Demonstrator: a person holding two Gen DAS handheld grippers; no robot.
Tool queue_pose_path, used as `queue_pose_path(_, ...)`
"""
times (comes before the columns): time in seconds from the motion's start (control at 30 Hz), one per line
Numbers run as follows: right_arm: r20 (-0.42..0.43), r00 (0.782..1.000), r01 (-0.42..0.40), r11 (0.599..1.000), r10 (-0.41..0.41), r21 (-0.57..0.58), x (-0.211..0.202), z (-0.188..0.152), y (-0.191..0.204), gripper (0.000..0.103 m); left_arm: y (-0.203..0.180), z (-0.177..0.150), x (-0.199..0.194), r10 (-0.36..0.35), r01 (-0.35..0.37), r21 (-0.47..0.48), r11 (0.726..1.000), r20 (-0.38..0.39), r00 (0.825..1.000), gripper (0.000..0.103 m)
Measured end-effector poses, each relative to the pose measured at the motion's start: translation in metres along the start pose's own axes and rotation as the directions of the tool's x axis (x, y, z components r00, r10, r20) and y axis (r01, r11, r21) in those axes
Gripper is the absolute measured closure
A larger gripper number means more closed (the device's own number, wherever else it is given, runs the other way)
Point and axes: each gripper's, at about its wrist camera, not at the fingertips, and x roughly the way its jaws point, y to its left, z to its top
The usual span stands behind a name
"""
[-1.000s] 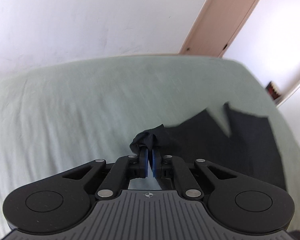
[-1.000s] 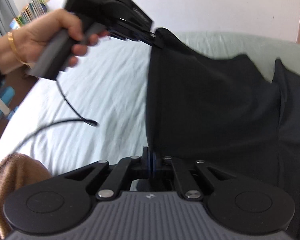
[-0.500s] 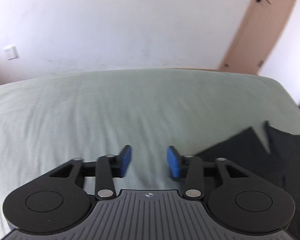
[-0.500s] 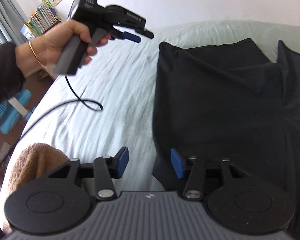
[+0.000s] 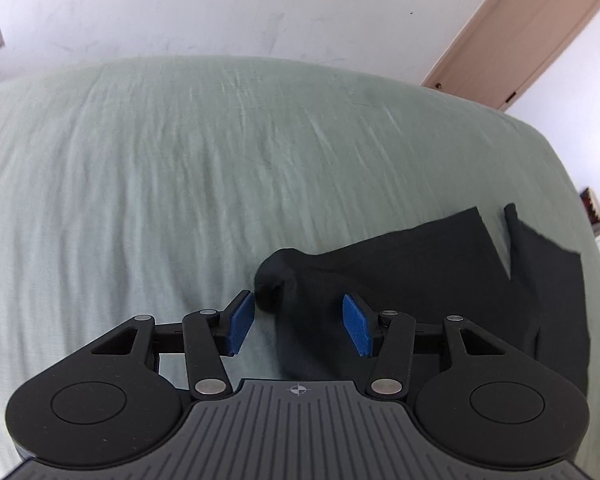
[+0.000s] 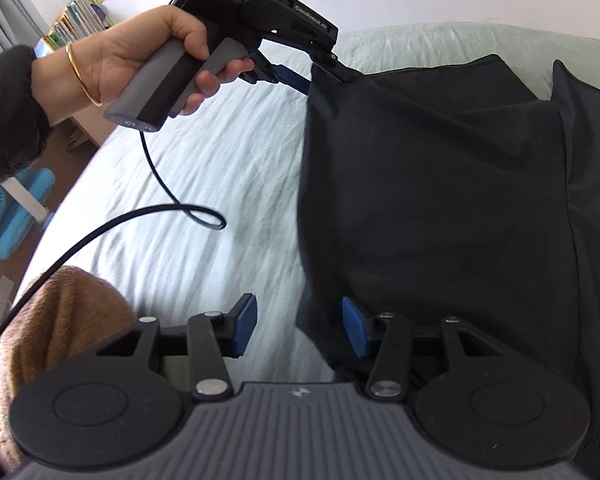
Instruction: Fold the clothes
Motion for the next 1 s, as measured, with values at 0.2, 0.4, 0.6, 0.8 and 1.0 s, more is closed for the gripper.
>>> queue_pose_path(0.2, -0.05, 0.995, 0.088, 0.996, -0.089, -0.033, 0.016, -0.004, -0.001, 0.099, -0.011, 0.002, -0.014, -0.002, -0.004, 0.051, 0.999, 0.113, 0.994, 0.099)
queue_pose_path(0.4, -0.059, 0.998, 0.021, 1.0, -0.02, 0.008, 0.017, 0.0, -0.005, 0.1, 0.001, -0.01, -0.026, 0.064, -0.083, 0.108, 0.991, 0.162, 0.985, 0.098)
queue_pose_path(0.6, -0.061, 0.998, -0.027, 0.998, 0.03, 0.05, 0.01, -0.002, -0.005, 0.068, 0.033, -0.017, -0.016, 0.113, -0.115, 0.005, 0.993, 0.177, 0.978, 0.082)
queue_pose_path(0.8, -0.01, 1.0, -0.025, 0.996, 0.025, 0.083, -0.036, -0.012, -0.02, 0.065, 0.042, -0.004, -0.057, 0.211, -0.208, -0.037, 0.977, 0.238, 0.948, 0.059)
queue_pose_path(1.0, 0.117, 0.992, 0.019, 0.958, -0.055, 0.284, -0.118, -0.036, -0.093, 0.042, -0.023, -0.046, -0.087, 0.118, -0.135, 0.224, 0.965, 0.09, 0.989, 0.059)
